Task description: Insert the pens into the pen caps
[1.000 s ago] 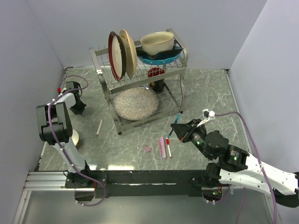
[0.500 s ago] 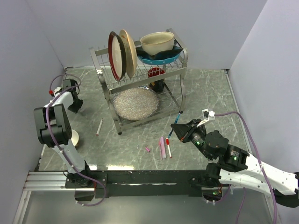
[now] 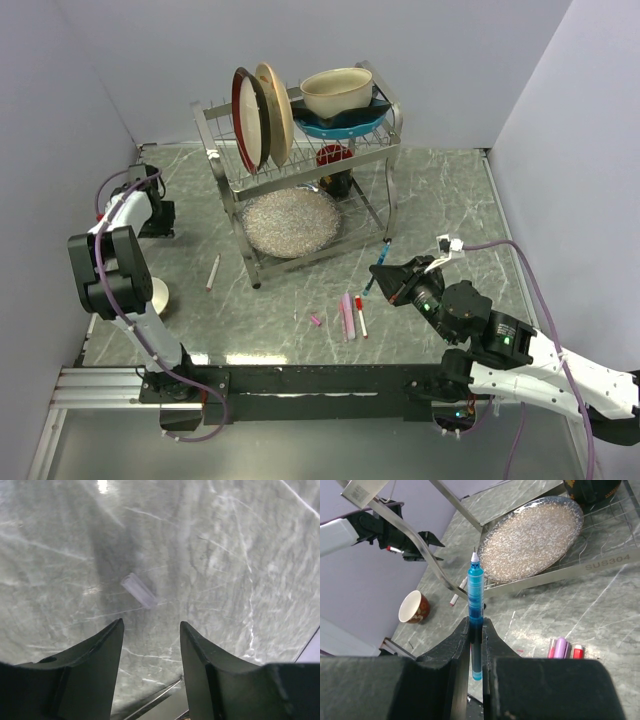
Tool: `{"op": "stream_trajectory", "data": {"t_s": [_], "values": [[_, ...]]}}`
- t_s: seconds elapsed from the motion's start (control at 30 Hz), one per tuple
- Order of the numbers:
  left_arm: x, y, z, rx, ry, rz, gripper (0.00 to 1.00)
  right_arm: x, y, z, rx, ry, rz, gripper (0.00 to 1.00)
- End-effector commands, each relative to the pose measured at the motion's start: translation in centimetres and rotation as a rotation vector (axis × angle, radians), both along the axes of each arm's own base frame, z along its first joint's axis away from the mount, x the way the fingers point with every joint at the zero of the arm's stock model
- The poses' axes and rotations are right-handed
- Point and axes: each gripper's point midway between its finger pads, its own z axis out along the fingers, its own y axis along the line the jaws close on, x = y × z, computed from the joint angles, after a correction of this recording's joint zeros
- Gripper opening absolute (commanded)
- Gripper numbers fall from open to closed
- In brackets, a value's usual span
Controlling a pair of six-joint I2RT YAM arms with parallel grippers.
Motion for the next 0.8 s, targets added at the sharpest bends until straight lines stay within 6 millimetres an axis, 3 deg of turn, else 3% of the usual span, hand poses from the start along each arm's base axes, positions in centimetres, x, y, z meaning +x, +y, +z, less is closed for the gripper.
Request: {"op": "stream_trajectory", "data": {"t_s": [0.0, 0.23, 0.57, 0.77], "values": [[0.1, 0.3, 0.1, -0.059, -0.006, 0.155, 0.54, 0.4, -0.8, 2.7, 0.024, -0.043, -0.037, 0.00], [0.7, 1.1, -1.4, -0.043, 0.047, 0.175, 0.52, 0.6, -0.7, 2.7, 0.008, -0.052, -0.043, 0.00], [-1.0, 1.2, -5.3, -0.040, 0.168, 0.200, 0.50, 0.8, -0.6, 2.6, -0.007, -0.054, -0.047, 0.00], [-1.5, 0.9, -6.5, -0.051, 0.198, 0.197, 0.40, 0.8, -0.8, 2.7, -0.003, -0.055, -0.052, 0.00]]}}
